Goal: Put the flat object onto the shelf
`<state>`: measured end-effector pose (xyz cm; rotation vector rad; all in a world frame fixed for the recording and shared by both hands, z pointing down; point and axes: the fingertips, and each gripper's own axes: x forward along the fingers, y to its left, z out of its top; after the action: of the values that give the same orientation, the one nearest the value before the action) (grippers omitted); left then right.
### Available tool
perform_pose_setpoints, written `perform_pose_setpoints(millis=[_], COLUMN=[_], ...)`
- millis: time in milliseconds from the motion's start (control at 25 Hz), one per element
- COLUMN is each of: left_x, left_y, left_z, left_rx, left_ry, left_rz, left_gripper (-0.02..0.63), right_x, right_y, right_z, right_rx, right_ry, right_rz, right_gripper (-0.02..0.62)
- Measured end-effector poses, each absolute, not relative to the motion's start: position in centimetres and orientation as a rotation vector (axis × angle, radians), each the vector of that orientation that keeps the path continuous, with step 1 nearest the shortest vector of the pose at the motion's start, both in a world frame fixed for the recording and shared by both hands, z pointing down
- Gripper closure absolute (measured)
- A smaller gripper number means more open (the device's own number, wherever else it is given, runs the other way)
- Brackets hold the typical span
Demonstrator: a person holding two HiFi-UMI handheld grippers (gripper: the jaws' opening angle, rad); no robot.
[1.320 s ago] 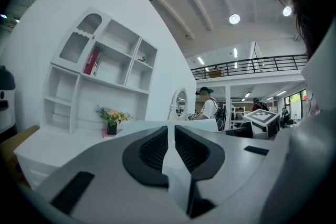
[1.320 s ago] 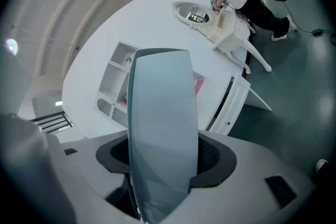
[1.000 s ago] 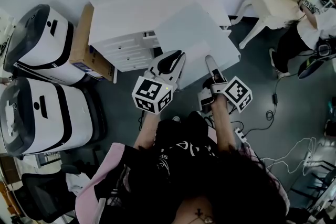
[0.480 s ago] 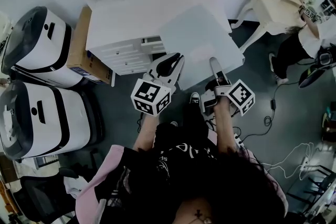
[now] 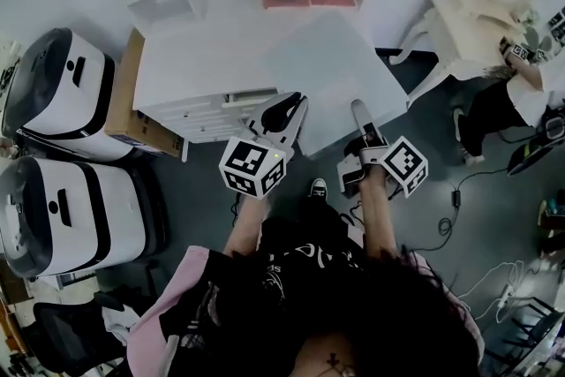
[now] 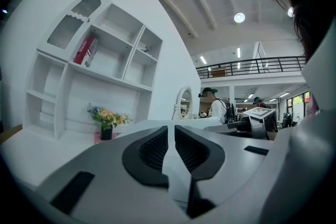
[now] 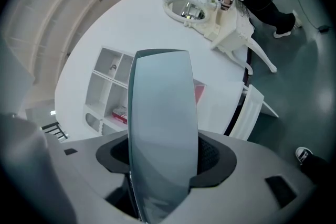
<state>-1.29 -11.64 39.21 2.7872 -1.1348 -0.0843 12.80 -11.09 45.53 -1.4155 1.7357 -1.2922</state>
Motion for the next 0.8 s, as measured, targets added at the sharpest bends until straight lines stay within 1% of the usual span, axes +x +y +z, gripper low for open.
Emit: perform_pose_setpoints(millis=[320, 800], left_x=[4.9, 8.6], left_y=[-18.2, -22.7], left_z=[38.7, 38.7], left_rx=[2.786, 2.76], left_ry=[-1.169, -1.29], left_rz=[-0.06, -0.036], left_gripper=[0.555, 0.554], right_x=[19.0, 23.5], right_y=[-18.6, -24.5], right_z=[44.5, 43.7], right_rx=[-1.363, -1.3], right_ry=[1.75, 1.778], right_rz=[-1.283, -1.299], right_gripper=[0.285, 0.285])
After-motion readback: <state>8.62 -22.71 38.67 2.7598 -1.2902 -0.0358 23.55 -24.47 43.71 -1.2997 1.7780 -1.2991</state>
